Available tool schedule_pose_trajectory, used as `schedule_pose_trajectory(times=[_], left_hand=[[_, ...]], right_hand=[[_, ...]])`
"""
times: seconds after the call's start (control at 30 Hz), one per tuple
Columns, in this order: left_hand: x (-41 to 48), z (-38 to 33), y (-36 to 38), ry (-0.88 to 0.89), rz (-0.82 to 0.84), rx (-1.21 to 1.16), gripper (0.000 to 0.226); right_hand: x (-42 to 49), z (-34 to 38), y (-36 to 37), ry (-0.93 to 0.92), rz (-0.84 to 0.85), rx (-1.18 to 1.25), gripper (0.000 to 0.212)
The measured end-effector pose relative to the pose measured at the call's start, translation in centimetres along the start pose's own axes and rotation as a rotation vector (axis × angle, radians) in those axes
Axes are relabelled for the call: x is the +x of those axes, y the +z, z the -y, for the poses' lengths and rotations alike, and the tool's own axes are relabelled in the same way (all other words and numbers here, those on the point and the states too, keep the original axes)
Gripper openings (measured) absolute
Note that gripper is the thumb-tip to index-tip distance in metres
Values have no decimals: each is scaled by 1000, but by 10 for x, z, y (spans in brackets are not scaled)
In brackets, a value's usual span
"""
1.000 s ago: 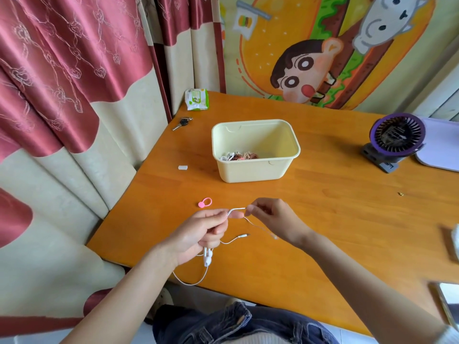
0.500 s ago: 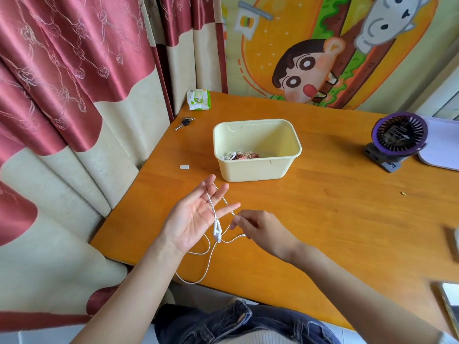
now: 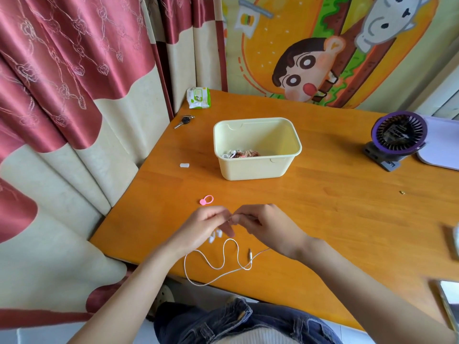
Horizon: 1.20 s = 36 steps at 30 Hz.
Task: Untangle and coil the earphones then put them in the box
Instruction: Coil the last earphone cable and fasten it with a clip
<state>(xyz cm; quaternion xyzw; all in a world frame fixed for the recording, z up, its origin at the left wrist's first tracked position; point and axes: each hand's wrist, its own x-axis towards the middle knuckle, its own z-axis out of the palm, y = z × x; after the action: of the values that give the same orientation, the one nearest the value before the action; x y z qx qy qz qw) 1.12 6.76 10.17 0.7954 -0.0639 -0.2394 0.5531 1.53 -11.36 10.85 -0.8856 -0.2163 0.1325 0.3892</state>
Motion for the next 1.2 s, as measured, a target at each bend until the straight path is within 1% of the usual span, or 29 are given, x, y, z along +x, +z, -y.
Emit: schedule_pose_trajectory(times=[0.07, 0.1, 0.2, 0.3, 0.37, 0.5, 0.53, 0.6, 0.67, 0.7, 0.73, 0.8, 0.87, 0.93, 1.0, 1.03, 1.07, 1.1, 1.13, 1.2], left_hand=[[-1, 2, 2, -16, 42, -86, 34], [-1, 2, 3, -27, 43, -172, 35], [0, 2, 5, -96, 54, -549, 34], [1, 1, 2, -130, 127, -930, 24], [1, 1, -2, -84, 206, -1141, 18], [7, 8, -9, 68, 398, -1398, 27], [9, 9, -10, 103, 381, -1410, 33], [10, 6, -15, 121, 252, -1381, 40], [15, 0, -14, 126, 197, -1406, 35], [15, -2, -14, 95, 141, -1447, 32], [16, -4, -14, 71, 30, -1481, 30], [20, -11, -12, 42, -202, -1431, 29], [22, -15, -10, 64, -316, -1248, 27], [18, -16, -9, 84, -367, -932, 28], [14, -9, -10, 116, -424, -432, 29], [12, -3, -8, 142, -419, -147, 28], [11, 3, -5, 170, -382, 87, 26], [9, 8, -3, 182, -322, 224, 25], [7, 11, 0, 160, -249, 253, 23], [3, 10, 3, 48, -115, 157, 26]], right_hand=[[4, -1, -5, 19, -37, 36, 20], [6, -3, -7, 30, -60, 64, 18], [10, -6, -11, 52, -116, 135, 13], [11, -8, -9, 63, -114, 169, 15], [10, -9, -6, 83, -111, 182, 20], [9, -6, 1, 105, -101, 233, 24], [8, -5, 3, 103, -95, 243, 25], [7, -4, 8, 101, -76, 255, 27], [5, -2, 11, 104, -51, 262, 26], [4, -1, 12, 105, -42, 264, 26], [3, -1, 12, 103, -39, 260, 26], [2, -1, 12, 98, -39, 234, 26], [-1, -2, 11, 94, -28, 211, 26], [-3, -3, 10, 95, 3, 196, 27], [-6, -3, 7, 88, 66, 196, 26], [-6, -2, 4, 85, 104, 211, 26], [-7, -1, 2, 80, 139, 230, 26], [-7, 0, -2, 72, 161, 246, 27], [-6, 1, -5, 65, 167, 249, 27], [-3, 1, -12, 64, 141, 235, 28]])
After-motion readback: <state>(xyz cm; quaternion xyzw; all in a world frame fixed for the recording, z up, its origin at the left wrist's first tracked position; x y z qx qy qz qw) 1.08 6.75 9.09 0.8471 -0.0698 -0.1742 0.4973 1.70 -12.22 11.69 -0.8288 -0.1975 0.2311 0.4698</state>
